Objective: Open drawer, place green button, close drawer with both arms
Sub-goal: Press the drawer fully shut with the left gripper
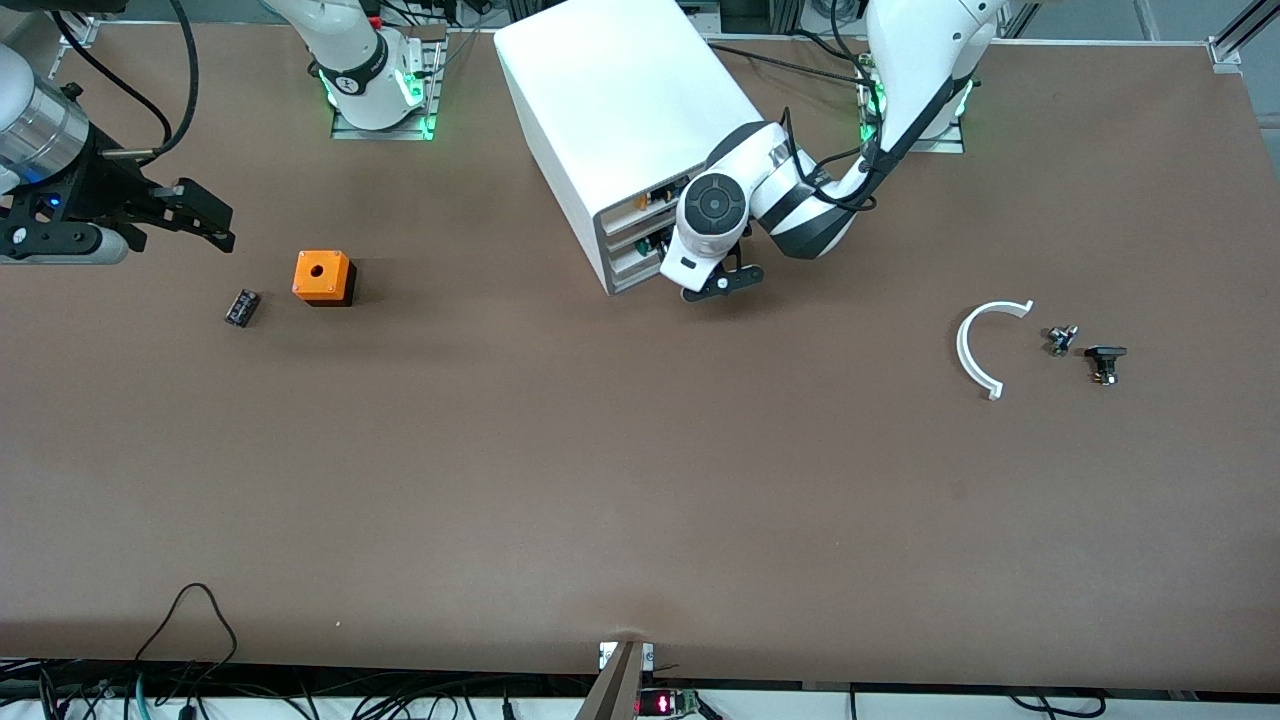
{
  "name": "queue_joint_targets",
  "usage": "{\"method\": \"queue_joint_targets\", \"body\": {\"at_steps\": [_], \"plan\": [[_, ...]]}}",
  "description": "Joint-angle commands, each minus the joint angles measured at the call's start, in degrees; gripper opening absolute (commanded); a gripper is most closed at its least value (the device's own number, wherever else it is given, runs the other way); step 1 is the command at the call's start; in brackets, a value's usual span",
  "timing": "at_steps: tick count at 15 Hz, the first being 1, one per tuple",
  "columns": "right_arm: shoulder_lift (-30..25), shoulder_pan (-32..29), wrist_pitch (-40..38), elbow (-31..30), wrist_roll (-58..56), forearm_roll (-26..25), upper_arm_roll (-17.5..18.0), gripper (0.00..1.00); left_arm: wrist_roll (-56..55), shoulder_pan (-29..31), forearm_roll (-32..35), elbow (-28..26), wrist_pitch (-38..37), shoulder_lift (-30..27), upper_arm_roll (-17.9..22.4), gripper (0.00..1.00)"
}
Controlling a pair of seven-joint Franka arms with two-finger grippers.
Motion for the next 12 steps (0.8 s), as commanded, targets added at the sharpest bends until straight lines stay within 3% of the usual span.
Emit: {"method": "queue_joint_targets", "body": {"at_steps": [1,12], "plan": [[0.7,-0.5,-1.0,1.7,-0.9,0.6,0.1,1.00,0.8,0.6,-1.9,-0.1,-1.2,-0.1,-1.1,0.99],[0.7,-0.5,-0.6,1.4,-1.0,1.1,0.0,1.00,3.3,1.8,-1.8,1.8,-5.4,-1.1,-1.5,1.00]]}}
